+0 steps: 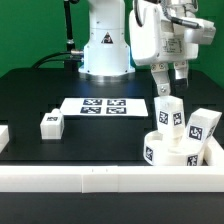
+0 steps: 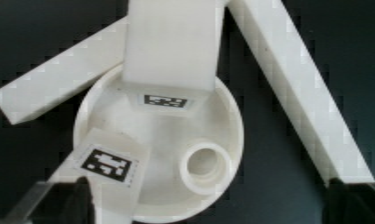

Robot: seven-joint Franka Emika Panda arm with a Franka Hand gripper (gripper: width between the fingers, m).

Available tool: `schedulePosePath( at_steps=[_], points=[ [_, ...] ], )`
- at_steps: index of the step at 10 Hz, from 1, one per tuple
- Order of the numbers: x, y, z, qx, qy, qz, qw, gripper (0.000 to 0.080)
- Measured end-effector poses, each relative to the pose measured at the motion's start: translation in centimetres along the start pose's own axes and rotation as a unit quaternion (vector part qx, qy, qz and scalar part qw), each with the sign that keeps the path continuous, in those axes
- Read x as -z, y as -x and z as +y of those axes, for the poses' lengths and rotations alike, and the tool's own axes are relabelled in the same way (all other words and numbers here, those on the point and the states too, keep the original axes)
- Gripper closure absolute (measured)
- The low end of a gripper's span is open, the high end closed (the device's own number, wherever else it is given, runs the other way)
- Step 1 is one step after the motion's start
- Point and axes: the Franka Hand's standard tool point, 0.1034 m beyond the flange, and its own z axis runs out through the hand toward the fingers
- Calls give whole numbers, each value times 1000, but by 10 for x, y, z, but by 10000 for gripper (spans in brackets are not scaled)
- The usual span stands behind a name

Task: Assemble stool

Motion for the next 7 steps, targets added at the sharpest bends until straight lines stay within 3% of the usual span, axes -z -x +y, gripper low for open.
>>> schedulePosePath(
  at_steps=[1, 3, 4, 5, 7],
  points=[
    [1, -13, -2, 34, -1, 5, 999, 151],
    [6, -61, -19, 87, -7, 25, 996, 151],
    [8, -92, -34, 127, -15, 38, 991, 151],
    [7, -109, -40, 135, -16, 46, 990, 151],
    [5, -110, -40, 154, -14, 48, 987, 151]
  ],
)
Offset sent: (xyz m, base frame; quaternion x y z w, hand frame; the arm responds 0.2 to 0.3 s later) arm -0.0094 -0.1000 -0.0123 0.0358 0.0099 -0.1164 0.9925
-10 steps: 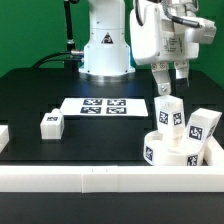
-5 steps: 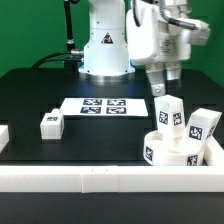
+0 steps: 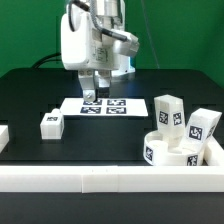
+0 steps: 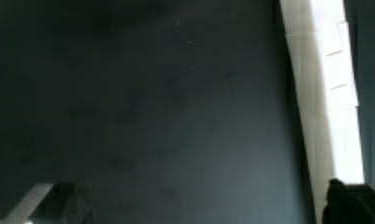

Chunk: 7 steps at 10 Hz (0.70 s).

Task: Assemble stool

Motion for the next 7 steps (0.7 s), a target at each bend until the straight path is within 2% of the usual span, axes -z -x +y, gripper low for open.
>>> schedulePosePath(
  at_steps=[2, 5, 7],
  points=[
    [-1, 0, 1, 22, 1, 1, 1000, 151],
    [-2, 0, 1, 184, 6, 6, 983, 151],
    [-9, 12, 5, 350, 25, 26, 936, 151]
  ],
)
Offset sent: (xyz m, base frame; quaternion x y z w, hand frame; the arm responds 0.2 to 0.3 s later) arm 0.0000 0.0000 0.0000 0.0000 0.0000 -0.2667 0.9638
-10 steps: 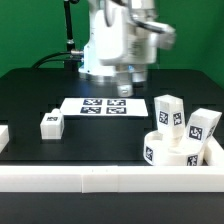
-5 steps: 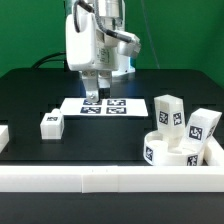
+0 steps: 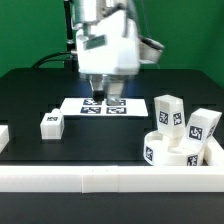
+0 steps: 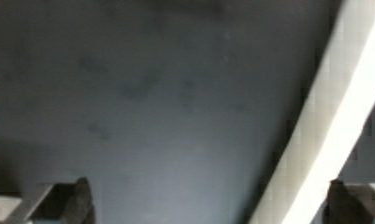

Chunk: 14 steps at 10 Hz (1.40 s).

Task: Assemble stool

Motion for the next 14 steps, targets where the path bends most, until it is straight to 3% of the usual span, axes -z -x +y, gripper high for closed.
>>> schedulePosePath(
  at_steps=[2, 5, 8, 9, 12, 13, 14],
  points=[
    [-2, -13, 6, 109, -3, 9, 994, 151],
    [-2, -13, 6, 244, 3, 11, 970, 151],
    [-3, -19, 12, 387, 10, 13, 922, 151],
    [-4, -29, 23, 435, 16, 16, 900, 151],
    [-10, -71, 70, 428, 33, 16, 903, 151],
    [-13, -81, 78, 424, 39, 26, 904, 151],
    [-15, -80, 78, 425, 39, 24, 904, 151]
  ],
)
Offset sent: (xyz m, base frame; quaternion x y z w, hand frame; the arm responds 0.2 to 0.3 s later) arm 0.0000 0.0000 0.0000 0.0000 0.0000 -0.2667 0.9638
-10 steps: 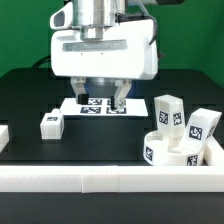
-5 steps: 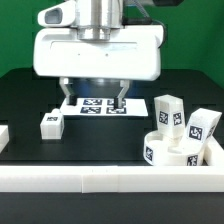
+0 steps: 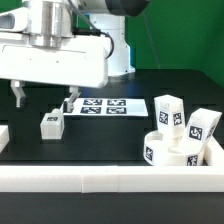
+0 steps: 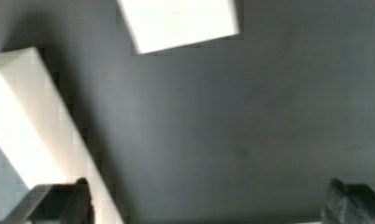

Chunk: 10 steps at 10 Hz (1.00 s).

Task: Assemble stool

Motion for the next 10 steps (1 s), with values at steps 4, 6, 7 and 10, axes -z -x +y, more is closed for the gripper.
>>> schedulePosePath(
  at_steps=[4, 6, 7, 10],
  points=[
    [-1, 0, 3, 95, 5, -2, 995, 151],
    [-3, 1, 10, 114, 8, -5, 993, 151],
    [-4, 4, 12, 121, 5, -14, 993, 151],
    [-7, 15, -4, 94, -24, -99, 990, 151]
  ],
)
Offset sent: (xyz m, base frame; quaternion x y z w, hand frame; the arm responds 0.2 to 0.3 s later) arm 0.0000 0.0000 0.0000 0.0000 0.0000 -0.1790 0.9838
